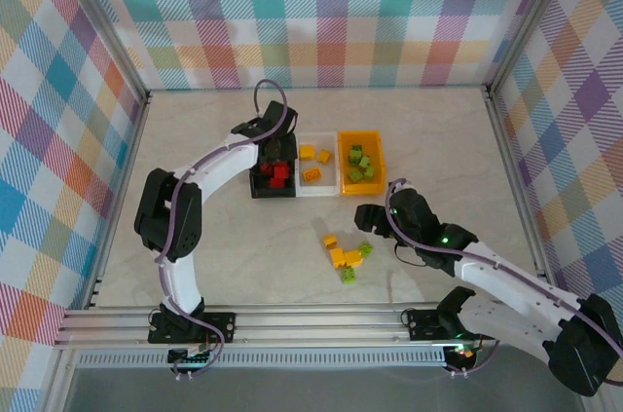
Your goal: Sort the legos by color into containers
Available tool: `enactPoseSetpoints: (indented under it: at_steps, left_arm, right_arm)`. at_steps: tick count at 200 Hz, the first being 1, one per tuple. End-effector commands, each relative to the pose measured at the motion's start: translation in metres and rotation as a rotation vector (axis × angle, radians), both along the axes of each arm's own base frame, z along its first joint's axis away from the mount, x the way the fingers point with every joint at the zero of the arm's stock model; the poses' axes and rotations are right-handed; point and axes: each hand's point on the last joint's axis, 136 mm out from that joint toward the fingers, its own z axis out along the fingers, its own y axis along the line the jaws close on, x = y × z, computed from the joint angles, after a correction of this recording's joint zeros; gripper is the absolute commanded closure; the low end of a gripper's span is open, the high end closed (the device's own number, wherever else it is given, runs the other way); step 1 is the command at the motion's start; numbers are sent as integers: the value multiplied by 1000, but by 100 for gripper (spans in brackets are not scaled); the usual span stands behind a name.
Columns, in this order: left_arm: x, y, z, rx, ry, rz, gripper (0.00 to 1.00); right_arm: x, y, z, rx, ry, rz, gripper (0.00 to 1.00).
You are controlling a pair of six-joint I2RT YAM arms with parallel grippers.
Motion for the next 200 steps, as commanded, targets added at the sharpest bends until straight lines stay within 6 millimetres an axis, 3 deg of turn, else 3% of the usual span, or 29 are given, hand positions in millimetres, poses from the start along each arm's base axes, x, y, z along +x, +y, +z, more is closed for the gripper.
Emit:
enactPoseSetpoints:
  at_steps: [1,22,45,48,51,81,108,155,200]
  left_arm:
    - [-16,-23,72,-125,-126,-61,26]
    - [-44,-35,96,-219,-164,-112,21]
    - [-85,-35,103,-314,-177,-144,13]
    - [-90,-33,105,-323,-180,-144,4]
    - [-96,-31,105,-331,-180,-145,0]
    - [-150,-5,96,-393,-196,-115,0]
    - [-185,22,83,-445,-211,-64,0]
    - [-210,42,47,-433,-154,-22,0]
    - [-215,44,35,-429,-138,-26,0]
  right_arm:
    - [0,32,6,15,2,141,18]
    - [-2,58,-7,-61,28,228,19]
    - [-6,83,-23,-132,53,294,19]
    - [-7,85,-25,-143,57,302,19]
    - [-7,88,-28,-153,62,309,19]
    - [-16,105,-59,-273,129,351,19]
    - [-23,110,-84,-363,182,357,22]
    - [-27,115,-105,-445,210,358,35]
    - [-20,121,-106,-449,196,345,58]
